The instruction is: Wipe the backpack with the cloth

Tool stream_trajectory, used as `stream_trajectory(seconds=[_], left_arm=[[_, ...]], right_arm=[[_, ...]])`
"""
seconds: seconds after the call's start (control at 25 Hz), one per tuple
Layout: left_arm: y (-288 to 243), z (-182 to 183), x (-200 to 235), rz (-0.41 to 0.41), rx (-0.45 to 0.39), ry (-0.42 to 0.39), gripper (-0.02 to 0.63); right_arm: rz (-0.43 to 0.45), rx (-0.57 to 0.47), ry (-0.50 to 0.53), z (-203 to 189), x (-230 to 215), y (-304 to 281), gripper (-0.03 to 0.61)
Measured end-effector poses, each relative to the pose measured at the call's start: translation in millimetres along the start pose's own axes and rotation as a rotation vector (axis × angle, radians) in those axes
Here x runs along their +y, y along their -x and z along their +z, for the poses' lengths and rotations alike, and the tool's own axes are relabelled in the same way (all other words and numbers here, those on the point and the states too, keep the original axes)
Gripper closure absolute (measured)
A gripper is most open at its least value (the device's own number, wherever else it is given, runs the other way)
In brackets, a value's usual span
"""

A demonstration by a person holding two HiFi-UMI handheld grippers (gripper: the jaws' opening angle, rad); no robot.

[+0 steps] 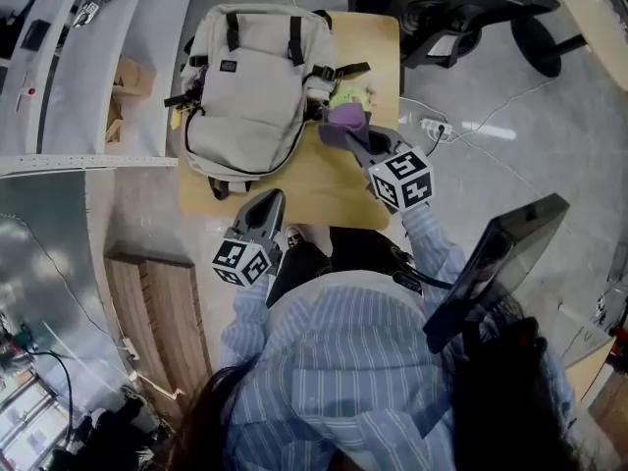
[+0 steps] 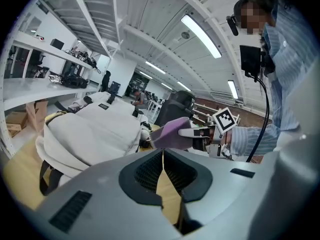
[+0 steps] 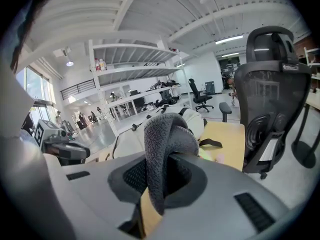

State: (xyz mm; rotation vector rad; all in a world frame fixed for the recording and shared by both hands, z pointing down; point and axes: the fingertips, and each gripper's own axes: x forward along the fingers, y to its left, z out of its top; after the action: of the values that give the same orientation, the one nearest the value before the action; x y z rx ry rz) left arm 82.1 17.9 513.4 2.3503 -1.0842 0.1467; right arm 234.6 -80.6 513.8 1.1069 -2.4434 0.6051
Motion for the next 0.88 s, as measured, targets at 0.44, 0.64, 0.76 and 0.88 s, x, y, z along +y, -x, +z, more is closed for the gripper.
stream_trajectory(seconds=[0.44,0.64,0.76,0.88], left_arm=[[77.9,-9.7,8.2,-0.057,-0.019,-0.026,0.601],[131.4,-24.8,28.6,-0.045,-0.043,-0.02,0.601],[161.4,-36.1,31.8,-0.054,-0.053,-0.017,0.601],[186.1,-48.0,30.0,-0.079,-0.05,-0.024,0.601]], right_arm=[[0.046,-0.014,0.003,-12.7,115.0,-6.8,0.537],[0.037,-0.041,-0.058,-24.1,182.5,-7.1,0.537],[0.047,-0.022,-0.049,-40.5,222.5,-1.4,0.537],[0.043,-0.007,-0.032,-56.8,256.0,9.1,0.537]])
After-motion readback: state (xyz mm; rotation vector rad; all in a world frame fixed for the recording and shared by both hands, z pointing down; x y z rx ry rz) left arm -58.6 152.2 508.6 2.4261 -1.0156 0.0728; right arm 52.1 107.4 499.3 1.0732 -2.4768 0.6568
